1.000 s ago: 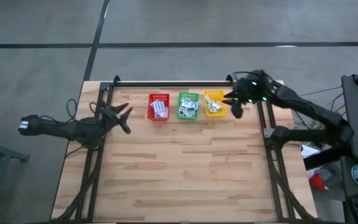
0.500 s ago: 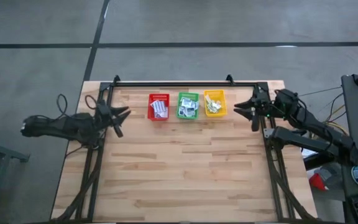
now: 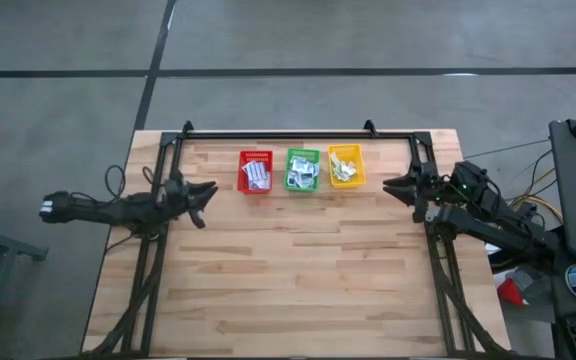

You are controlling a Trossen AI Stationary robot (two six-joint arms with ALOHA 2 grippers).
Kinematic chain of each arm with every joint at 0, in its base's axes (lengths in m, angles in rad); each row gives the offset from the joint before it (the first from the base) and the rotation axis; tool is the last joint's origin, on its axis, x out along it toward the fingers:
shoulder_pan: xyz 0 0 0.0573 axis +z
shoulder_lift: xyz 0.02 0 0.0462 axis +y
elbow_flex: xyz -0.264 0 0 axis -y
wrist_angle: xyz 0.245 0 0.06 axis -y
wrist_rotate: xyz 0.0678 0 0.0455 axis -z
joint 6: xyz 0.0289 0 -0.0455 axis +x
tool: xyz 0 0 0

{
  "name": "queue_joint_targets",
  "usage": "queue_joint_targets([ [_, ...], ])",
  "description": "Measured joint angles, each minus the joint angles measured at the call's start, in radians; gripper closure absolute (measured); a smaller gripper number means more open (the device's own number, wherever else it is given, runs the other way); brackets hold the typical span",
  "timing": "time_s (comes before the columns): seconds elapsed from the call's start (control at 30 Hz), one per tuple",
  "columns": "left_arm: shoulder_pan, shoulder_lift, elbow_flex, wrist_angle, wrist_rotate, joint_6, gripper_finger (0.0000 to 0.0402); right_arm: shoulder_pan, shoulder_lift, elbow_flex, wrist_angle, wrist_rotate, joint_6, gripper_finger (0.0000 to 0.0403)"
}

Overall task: Pick & Place First Aid Supplies
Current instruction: Return to Home Position

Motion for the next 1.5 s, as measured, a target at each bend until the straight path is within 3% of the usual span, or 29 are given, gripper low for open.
queue_joint_targets([
  [0.2,0.0,-0.026,0.04,-0.204,0.001,-0.022,0.0319,-0.001,-0.122,-0.075,-0.007,0.0,0.025,0.0296],
  [0.43,0.0,-0.039,0.009,-0.187,0.069,-0.088,0.0319,0.0,-0.172,-0.162,-0.002,0.001,0.101,0.0301],
  [0.67,0.0,-0.037,0.007,-0.192,0.169,-0.043,0.0319,-0.001,-0.161,-0.221,-0.001,0.007,0.121,0.031],
  [0.83,0.003,-0.037,0.007,-0.198,0.174,-0.002,0.0319,-0.001,-0.159,-0.237,0.002,0.008,0.207,0.0317],
  [1.13,0.021,-0.048,0.013,-0.207,0.173,0.048,0.0319,0.002,-0.172,-0.204,0.079,-0.141,-0.012,0.0328],
  [1.3,0.022,-0.052,0.018,-0.212,0.126,0.099,0.0319,0.001,-0.161,-0.216,0.206,0.065,-0.097,0.0334],
  [1.5,0.021,-0.052,0.018,-0.21,0.118,0.1,0.0319,0.001,-0.159,-0.227,0.133,0.079,-0.184,0.0332],
])
